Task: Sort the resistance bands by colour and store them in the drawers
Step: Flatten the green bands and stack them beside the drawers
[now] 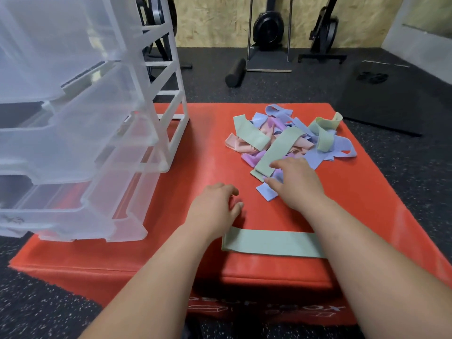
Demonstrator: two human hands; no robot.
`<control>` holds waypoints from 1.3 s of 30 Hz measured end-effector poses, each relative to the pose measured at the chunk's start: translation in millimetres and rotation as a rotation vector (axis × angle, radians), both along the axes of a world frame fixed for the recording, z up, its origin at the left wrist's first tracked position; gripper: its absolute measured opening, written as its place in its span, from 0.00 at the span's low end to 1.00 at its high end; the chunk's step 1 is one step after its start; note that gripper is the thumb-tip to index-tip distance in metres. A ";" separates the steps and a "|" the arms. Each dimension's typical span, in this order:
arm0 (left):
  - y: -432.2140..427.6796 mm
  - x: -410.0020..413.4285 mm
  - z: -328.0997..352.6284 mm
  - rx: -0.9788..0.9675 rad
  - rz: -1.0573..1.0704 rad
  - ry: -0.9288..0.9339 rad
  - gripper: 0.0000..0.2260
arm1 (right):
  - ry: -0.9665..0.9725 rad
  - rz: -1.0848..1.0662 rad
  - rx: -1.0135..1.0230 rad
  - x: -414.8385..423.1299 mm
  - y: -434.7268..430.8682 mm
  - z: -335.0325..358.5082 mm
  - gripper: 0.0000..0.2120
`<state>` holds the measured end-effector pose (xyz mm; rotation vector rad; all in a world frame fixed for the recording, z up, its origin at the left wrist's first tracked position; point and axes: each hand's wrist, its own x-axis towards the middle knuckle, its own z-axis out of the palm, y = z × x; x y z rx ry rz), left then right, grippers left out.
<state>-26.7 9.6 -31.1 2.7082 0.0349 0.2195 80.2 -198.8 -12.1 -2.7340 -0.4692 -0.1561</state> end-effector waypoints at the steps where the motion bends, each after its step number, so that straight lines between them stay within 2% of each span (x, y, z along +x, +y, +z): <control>1: 1.4 1.8 -0.9 -0.005 -0.001 -0.005 0.13 | -0.006 -0.025 -0.014 5.5 6.2 -4.1 0.20; 9: 5.3 1.7 -2.3 -0.013 -0.019 -0.013 0.13 | -0.043 -0.266 -0.140 22.6 34.1 -20.0 0.10; 13: 8.2 -1.9 0.2 -0.058 -0.017 -0.016 0.13 | -0.097 -0.271 0.005 18.3 33.8 -7.1 0.11; 17: 7.9 -4.6 7.9 -0.114 0.002 -0.020 0.13 | -0.089 -0.206 0.352 2.8 18.7 26.0 0.06; 19: 4.9 -5.3 12.9 -0.142 0.012 -0.030 0.13 | -0.094 -0.212 0.461 -8.2 7.4 44.1 0.05; 24: -11.4 -8.8 21.6 -0.182 0.015 -0.042 0.13 | -0.024 -0.319 0.494 -25.8 -36.2 46.1 0.08; 27: -21.8 -11.5 23.6 -0.185 -0.008 -0.055 0.13 | -0.118 -0.359 0.473 -30.4 -60.9 47.5 0.09; 32: -35.1 -13.2 25.8 -0.210 -0.038 -0.109 0.13 | -0.227 -0.269 0.525 -43.5 -80.2 65.0 0.08; 36: -45.7 -9.4 28.7 -0.384 -0.073 -0.159 0.12 | -0.031 -0.208 0.594 -50.6 -87.3 62.7 0.10; 39: -55.7 -7.3 31.3 -0.493 -0.122 -0.174 0.16 | 0.147 -0.120 0.669 -61.9 -84.4 70.9 0.10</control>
